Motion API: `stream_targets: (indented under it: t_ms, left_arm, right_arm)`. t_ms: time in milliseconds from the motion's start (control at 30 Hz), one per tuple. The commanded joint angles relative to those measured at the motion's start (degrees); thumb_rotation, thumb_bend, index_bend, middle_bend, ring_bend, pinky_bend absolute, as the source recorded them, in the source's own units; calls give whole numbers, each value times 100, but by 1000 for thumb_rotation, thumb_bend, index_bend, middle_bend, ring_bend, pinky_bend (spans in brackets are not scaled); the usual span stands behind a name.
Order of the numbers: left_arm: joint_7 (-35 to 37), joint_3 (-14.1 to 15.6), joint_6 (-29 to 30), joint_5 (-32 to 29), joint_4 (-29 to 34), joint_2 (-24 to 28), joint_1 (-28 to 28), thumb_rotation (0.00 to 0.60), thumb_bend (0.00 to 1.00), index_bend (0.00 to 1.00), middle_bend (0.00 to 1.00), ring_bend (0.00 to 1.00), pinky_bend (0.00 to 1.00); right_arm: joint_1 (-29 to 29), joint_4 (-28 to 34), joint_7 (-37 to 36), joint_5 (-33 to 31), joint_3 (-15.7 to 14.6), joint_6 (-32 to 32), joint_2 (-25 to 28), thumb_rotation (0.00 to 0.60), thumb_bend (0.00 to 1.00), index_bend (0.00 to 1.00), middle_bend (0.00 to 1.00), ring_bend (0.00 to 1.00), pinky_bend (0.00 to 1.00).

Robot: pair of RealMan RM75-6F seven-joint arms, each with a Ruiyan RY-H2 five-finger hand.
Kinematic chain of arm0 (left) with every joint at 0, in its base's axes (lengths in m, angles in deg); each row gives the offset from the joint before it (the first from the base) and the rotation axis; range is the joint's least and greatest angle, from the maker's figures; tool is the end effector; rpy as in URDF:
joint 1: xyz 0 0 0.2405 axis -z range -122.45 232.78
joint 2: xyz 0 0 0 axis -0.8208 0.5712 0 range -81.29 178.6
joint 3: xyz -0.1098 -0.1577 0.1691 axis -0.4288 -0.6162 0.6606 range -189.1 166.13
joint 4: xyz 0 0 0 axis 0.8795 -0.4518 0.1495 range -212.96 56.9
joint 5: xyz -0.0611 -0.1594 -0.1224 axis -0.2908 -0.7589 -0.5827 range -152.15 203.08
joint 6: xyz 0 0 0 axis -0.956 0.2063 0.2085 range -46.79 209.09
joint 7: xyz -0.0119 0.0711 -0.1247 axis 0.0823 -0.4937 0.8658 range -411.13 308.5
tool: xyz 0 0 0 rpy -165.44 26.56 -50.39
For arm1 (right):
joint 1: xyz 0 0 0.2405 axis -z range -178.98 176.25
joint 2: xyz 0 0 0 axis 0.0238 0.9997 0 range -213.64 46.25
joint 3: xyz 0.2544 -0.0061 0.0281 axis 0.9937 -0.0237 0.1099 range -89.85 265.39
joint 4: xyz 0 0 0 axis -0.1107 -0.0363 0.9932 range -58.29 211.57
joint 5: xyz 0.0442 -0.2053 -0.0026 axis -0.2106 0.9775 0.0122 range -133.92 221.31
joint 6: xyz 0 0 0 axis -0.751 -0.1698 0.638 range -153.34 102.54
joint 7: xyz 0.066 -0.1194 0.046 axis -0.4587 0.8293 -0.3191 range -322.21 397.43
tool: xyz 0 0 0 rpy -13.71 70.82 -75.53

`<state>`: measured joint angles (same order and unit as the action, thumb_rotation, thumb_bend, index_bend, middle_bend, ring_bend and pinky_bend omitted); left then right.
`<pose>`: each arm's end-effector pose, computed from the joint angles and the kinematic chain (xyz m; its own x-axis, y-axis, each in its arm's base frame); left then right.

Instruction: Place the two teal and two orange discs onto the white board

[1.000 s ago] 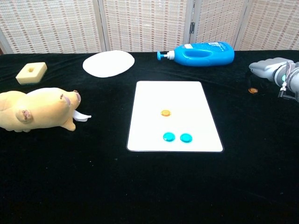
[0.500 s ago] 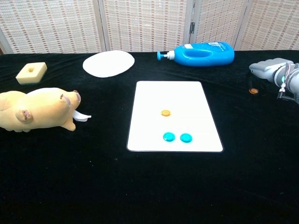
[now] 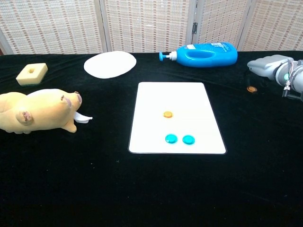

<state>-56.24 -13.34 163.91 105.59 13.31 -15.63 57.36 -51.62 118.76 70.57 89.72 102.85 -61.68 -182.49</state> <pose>-0.3391 0.1613 0.1580 0.4708 0.0884 0.8778 0.8684 0.1290 -0.4787 -0.2442 -0.4575 0.0072 0.7043 -0.2995 0.6436 -0.6874 -0.0614 0.7237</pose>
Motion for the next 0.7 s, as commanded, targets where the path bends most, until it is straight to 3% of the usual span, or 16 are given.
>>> stream_targets:
  t_ms: [33, 200, 333, 700]
  left_arm:
    - [-4, -2, 15, 12, 16, 9, -1, 600, 100, 0, 0, 0, 0]
    - [-12, -1, 56, 52, 56, 25, -6, 600, 100, 0, 0, 0, 0]
    - [-4, 0, 84, 58, 67, 38, -20, 600, 100, 0, 0, 0, 0]
    - [47, 21, 90, 45, 24, 24, -53, 600, 100, 0, 0, 0, 0]
  right_arm:
    - [117, 1454, -121, 397, -67, -320, 750, 600, 422, 515, 199, 75, 0]
    - [103, 2855, 5, 615, -218, -493, 1209, 600, 422, 515, 198, 75, 0]
    - [-10, 3420, 172, 668, -366, -534, 1250, 600, 422, 515, 199, 76, 0]
    - [-459, 3395, 504, 399, -585, -570, 687, 600, 422, 515, 191, 75, 0]
